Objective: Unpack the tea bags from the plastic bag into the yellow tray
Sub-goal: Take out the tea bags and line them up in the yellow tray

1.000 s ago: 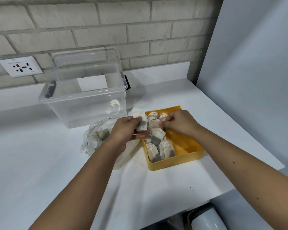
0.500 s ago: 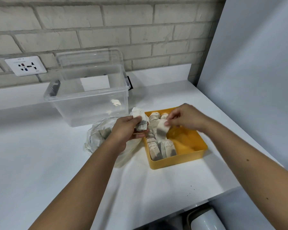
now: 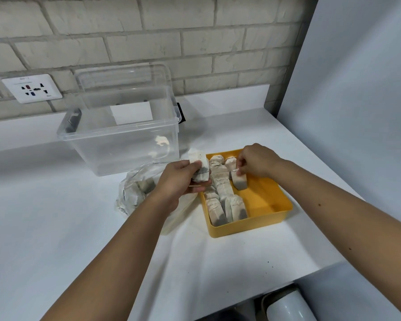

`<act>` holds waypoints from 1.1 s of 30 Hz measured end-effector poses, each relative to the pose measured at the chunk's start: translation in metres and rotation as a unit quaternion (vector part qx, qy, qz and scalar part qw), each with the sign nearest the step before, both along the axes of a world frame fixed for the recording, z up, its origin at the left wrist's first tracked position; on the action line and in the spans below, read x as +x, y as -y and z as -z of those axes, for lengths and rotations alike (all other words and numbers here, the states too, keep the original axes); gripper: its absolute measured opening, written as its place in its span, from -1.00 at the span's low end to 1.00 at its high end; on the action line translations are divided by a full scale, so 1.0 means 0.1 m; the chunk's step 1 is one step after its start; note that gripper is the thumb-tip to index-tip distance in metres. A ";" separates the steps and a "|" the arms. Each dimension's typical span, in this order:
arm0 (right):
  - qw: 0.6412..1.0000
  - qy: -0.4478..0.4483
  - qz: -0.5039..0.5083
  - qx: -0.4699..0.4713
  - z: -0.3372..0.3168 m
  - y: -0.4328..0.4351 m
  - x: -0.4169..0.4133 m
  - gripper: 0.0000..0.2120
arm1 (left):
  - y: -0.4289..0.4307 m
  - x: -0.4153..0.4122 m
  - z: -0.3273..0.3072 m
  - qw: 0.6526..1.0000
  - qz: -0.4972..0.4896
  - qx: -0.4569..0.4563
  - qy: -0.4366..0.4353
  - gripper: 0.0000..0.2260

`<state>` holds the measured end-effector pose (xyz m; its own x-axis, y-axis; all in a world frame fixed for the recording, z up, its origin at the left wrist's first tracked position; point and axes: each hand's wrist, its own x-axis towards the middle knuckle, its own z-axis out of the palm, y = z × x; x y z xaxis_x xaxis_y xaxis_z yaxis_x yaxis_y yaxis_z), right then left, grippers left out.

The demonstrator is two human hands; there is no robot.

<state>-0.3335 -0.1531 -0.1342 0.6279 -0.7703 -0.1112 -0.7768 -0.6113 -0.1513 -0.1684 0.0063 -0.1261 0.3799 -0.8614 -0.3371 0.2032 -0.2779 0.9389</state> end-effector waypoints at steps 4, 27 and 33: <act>0.997 0.002 0.012 -0.071 0.09 0.02 0.06 -0.89 | -0.01 0.00 0.00 1.000 0.001 -0.002 -0.005 -0.83; 0.900 0.395 0.087 0.166 -0.24 -0.61 -0.01 -0.82 | 0.03 -0.16 0.02 1.000 -0.013 -0.023 -0.011 -0.87; 0.889 0.421 0.080 0.160 -0.24 -0.63 0.00 -0.88 | 0.02 -0.27 0.00 0.998 0.040 -0.030 -0.023 -0.79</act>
<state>-0.3331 -0.0903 -0.1097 0.4781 -0.8704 0.1175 -0.3787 -0.3250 -0.8665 -0.1957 0.0045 -0.1263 0.2936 -0.9076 -0.3002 0.2259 -0.2392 0.9443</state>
